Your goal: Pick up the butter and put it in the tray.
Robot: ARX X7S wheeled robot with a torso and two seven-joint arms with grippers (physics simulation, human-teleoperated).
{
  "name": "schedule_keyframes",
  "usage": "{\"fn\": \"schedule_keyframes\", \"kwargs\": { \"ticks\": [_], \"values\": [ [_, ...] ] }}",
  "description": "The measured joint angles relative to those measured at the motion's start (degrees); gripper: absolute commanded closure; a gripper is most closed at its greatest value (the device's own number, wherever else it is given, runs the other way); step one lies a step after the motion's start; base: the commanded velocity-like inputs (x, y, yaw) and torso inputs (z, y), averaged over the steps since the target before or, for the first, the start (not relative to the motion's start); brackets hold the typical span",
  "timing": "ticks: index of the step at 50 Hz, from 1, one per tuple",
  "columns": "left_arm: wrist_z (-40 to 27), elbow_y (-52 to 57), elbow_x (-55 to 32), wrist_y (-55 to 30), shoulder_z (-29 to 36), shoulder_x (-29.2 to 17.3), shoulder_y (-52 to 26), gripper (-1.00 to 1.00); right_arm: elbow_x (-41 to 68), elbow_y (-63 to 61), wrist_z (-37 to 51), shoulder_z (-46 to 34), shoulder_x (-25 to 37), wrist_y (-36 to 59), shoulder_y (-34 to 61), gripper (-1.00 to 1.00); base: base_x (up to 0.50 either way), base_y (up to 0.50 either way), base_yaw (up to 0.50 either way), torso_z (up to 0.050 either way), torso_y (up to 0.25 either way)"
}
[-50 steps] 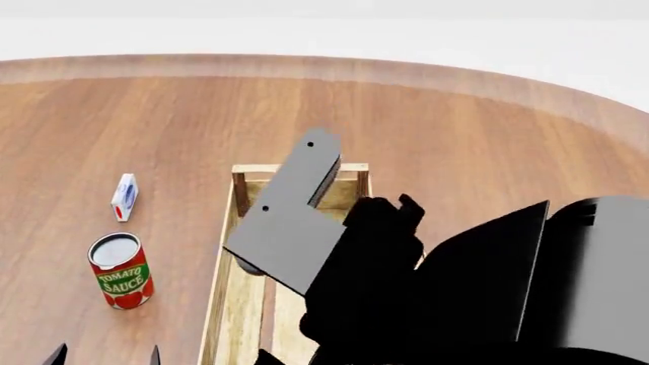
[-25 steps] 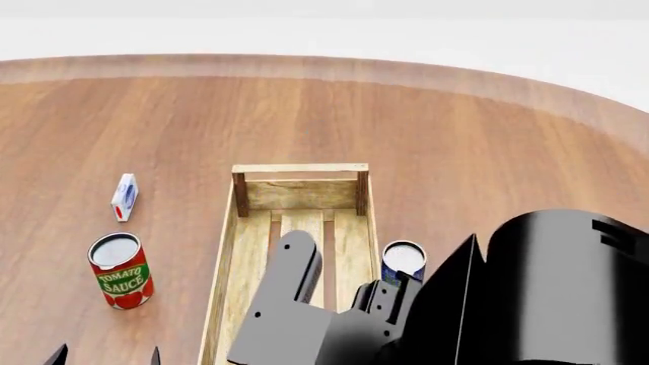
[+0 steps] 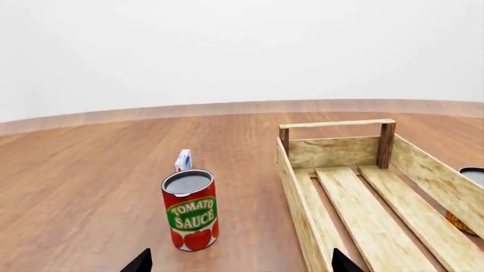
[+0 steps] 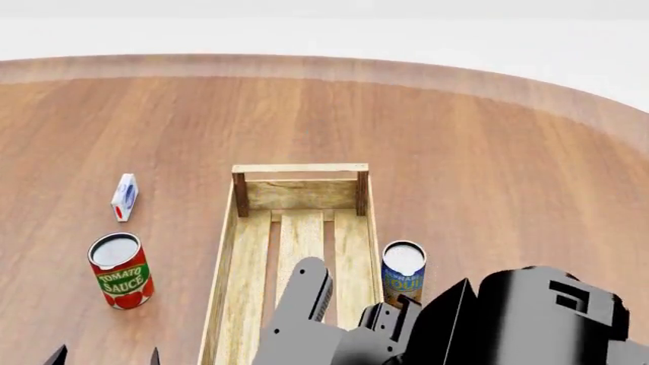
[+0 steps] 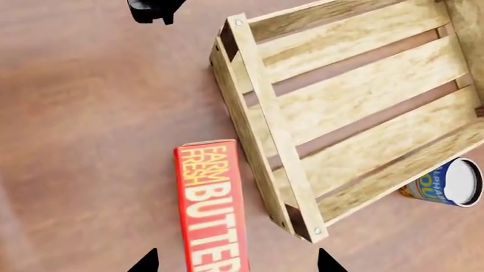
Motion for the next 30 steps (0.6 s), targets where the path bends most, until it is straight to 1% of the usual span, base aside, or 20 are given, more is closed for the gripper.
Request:
{"fn": "schedule_keyframes", "kwargs": {
  "ticks": [12,30],
  "values": [
    [-0.2,0.3,-0.3,0.0,0.2,-0.4,0.2,-1.00,-6.3,3.1,-3.9,-3.6,0.0,-5.2,-3.7,-1.00,0.00,0.00,0.00,0.000,0.000],
    [-0.6,1.1,-0.9,-0.3,0.5,-1.1,0.5,-1.00,-11.2,7.2,-7.4,-6.6,0.1,-10.9,-8.2,-1.00,0.00,0.00,0.00,0.000,0.000]
  ]
}}
